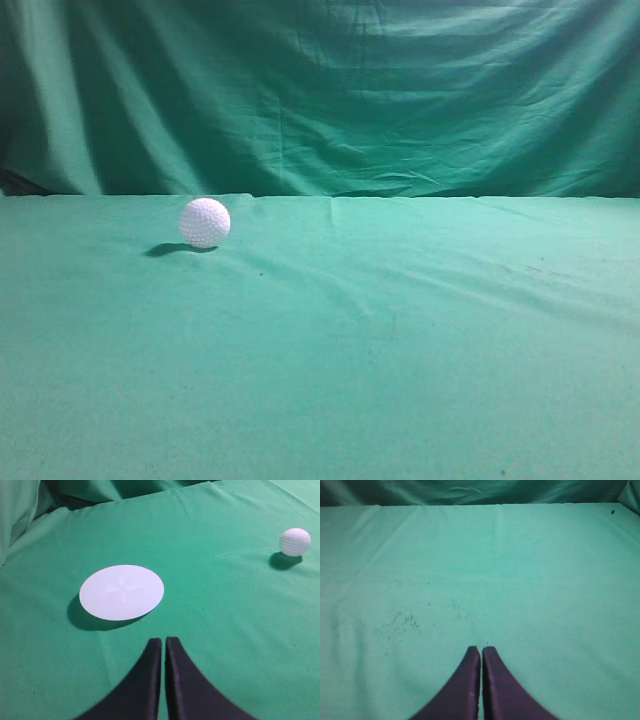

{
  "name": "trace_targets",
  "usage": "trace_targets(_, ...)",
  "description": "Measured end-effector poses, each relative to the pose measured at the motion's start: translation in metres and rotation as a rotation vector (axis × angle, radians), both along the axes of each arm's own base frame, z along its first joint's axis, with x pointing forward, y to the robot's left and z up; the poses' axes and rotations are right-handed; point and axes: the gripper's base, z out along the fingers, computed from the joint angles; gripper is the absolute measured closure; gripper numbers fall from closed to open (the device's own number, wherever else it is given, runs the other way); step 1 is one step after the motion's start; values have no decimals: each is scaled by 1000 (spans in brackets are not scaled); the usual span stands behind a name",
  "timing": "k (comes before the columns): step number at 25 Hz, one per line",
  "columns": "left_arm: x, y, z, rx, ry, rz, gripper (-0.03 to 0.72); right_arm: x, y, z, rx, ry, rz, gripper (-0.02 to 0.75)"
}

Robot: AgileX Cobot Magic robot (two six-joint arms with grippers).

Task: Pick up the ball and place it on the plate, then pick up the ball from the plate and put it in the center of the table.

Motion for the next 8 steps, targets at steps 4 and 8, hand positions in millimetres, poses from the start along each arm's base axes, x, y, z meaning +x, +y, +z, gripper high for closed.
trace_targets(4,0,0,0,-4,0,0,688,0,0,0,0,0,0,738)
trace_targets(8,0,0,0,-4,0,0,688,0,0,0,0,0,0,738)
